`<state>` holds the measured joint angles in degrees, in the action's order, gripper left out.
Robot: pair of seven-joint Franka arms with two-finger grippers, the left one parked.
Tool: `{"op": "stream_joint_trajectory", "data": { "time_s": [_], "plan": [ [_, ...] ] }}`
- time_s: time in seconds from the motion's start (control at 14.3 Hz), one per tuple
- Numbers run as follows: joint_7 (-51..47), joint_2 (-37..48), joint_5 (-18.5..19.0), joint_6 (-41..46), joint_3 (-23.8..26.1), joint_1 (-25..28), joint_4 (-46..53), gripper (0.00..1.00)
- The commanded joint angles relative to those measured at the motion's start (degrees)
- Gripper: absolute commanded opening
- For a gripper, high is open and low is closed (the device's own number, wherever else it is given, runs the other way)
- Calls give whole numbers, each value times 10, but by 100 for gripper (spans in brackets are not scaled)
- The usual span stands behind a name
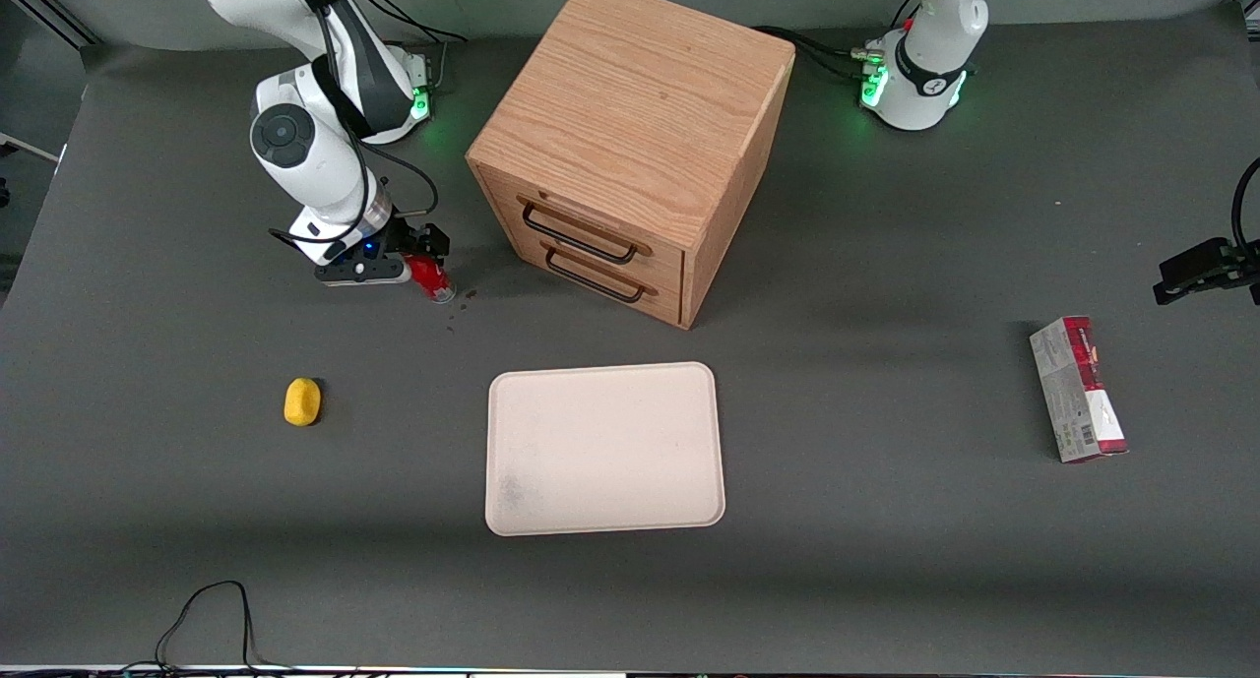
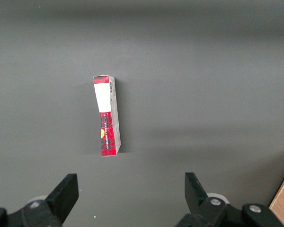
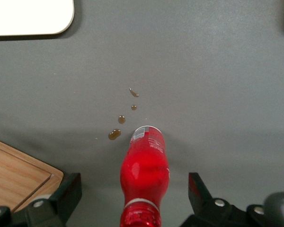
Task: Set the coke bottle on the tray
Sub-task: 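Lower the right gripper and close it around the bottle's neck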
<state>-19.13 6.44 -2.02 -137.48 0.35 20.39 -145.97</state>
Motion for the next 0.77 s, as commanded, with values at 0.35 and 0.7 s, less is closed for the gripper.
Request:
{"op": "stream_joint_trajectory", "data": {
  "time_s": [0.35,0.7],
  "plan": [
    [-6,11,-2,11,-4,7,-4,87],
    [-6,38,-2,50,-4,7,-2,31]
  ]
}}
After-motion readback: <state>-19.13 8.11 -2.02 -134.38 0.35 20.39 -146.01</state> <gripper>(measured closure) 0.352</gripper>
